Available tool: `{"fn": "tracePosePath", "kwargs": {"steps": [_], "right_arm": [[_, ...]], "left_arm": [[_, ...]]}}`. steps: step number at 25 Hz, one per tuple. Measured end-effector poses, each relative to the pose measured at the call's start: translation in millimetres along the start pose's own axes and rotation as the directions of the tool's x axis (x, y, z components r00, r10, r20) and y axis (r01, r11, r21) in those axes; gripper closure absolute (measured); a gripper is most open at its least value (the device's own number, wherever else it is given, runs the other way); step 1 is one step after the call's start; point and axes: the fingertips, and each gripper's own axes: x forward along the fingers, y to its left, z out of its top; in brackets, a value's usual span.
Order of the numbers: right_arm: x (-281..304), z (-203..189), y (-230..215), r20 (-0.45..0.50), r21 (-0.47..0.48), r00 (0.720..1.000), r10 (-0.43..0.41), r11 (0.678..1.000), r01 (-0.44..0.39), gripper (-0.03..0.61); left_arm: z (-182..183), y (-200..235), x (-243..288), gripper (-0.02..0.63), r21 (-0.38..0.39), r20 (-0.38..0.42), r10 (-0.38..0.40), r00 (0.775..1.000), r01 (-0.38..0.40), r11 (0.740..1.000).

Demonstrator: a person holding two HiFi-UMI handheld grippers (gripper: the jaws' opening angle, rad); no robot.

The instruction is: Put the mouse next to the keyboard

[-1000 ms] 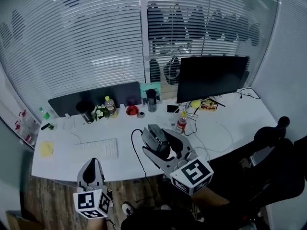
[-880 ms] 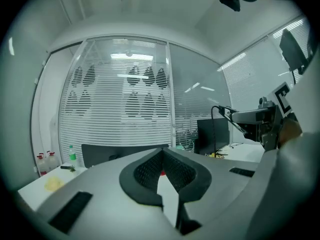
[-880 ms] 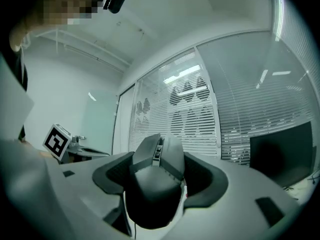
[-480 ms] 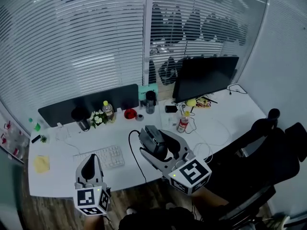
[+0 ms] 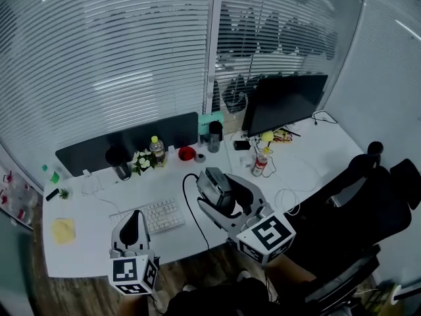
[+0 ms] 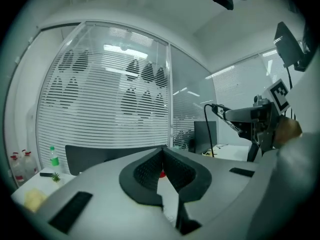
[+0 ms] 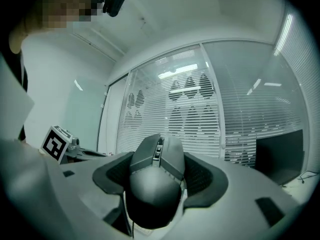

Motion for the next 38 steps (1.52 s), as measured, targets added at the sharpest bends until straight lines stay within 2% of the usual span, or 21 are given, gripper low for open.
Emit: {"fn": "tracePosePath", "kwargs": {"steps": [3,8,15,21,30,38], "right_arm": [[6,-6,4,-0.006,0.011,1.000,-0.015,1.000,0.015,0.276],[22,-37,-5,-0.082,0.028,0.996,-0.026,0.999,0.029,0.276],[43,-99,-40,-0.183,0.067,0.983,-0.029,0.997,0.042,0.276],[64,-155,-62,-0.270,0.096,0.963,0.009,0.995,0.017,0.276],[96,-250,-69,-0.409,0.172,0.908,0.093,0.985,-0.023,0.276],[112,-321,-69,-0.515,0.180,0.847,0.133,0.983,-0.044,0.276]], "left_arm": [[-7,7,-3,0.584,-0.016,-0.013,-0.009,1.000,0.009,1.000],[-16,12,-1,0.584,-0.017,-0.026,0.019,0.999,-0.020,1.000],[-41,9,10,0.584,0.012,-0.068,0.105,0.992,-0.105,0.994],[-68,8,11,0.584,-0.038,-0.128,0.195,0.972,-0.201,0.979],[-96,3,-6,0.583,-0.028,-0.196,0.323,0.926,-0.335,0.942],[-117,-4,-23,0.583,-0.024,-0.253,0.382,0.889,-0.401,0.916]]}}
